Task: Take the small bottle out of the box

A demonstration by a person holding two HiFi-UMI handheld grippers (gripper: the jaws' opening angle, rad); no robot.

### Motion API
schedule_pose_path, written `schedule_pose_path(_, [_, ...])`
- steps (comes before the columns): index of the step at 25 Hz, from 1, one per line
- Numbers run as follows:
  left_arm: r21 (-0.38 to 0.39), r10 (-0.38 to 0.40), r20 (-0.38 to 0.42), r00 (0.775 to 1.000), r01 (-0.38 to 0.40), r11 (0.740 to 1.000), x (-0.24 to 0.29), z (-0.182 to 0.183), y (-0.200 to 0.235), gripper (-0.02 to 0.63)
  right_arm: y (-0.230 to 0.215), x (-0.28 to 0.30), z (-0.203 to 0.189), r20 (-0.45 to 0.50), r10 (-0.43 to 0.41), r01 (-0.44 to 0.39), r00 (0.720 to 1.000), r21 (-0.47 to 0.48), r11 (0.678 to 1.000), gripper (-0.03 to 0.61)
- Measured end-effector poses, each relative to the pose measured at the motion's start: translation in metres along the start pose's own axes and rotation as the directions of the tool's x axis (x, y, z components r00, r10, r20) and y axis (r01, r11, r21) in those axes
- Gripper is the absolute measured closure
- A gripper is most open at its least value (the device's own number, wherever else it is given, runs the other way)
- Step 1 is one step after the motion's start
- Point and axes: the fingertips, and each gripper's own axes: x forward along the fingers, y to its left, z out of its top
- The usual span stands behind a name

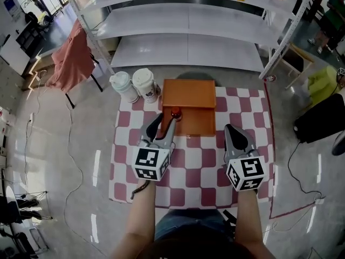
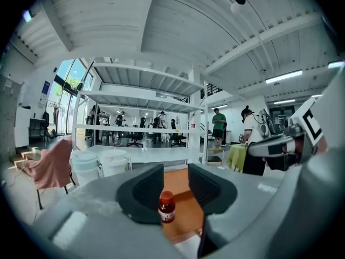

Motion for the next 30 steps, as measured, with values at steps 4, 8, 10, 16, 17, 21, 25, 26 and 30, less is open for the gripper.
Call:
schedule_pose_path(4, [-0.002,0.019,-0.047,0.999,-0.019,1.000,0.015,-0.018,0.003,0.477,-0.009,0.014,-0.014,-0.040,0.016,-0.016,0.999,0.012,1.000,0.580])
schedule_pose_path(8, [-0.003,0.051,-0.088,0.995,-0.051,0.999,0.032,-0.038,0.010,0.425,-0.018,0.029,-0.031,-0.077,0.032,-0.031,0.997,0.024,0.999,0.578])
schedule_pose_path(10, [0.008,0.050,-0.123,0.991,-0.050,0.999,0.041,-0.050,0.011,0.423,-0.023,0.037,-0.040,-0.096,0.035,-0.031,0.995,0.033,0.999,0.580])
schedule_pose_path(16, [0.037,0.064,-0.216,0.974,-0.058,0.998,0.065,-0.086,0.015,0.423,-0.029,0.052,-0.062,-0.144,0.057,-0.055,0.988,0.021,0.998,0.578])
schedule_pose_path(17, [0.039,0.065,-0.228,0.972,-0.058,0.998,0.070,-0.091,0.016,0.423,-0.031,0.055,-0.064,-0.149,0.061,-0.058,0.987,0.022,0.998,0.578])
schedule_pose_path(21, [0.038,0.070,-0.267,0.961,-0.062,0.997,0.084,-0.104,0.019,0.423,-0.040,0.061,-0.075,-0.169,0.064,-0.058,0.983,0.041,0.997,0.578])
schedule_pose_path(25, [0.038,0.082,-0.305,0.949,-0.074,0.997,0.093,-0.113,0.020,0.423,-0.051,0.065,-0.084,-0.195,0.062,-0.053,0.979,0.055,0.997,0.578])
schedule_pose_path(26, [0.036,0.086,-0.313,0.946,-0.079,0.996,0.095,-0.115,0.022,0.423,-0.053,0.066,-0.086,-0.199,0.063,-0.052,0.978,0.058,0.997,0.578])
schedule_pose_path(30, [0.046,0.103,-0.345,0.933,-0.093,0.995,0.100,-0.121,0.024,0.423,-0.056,0.070,-0.089,-0.204,0.065,-0.054,0.977,0.059,0.997,0.578])
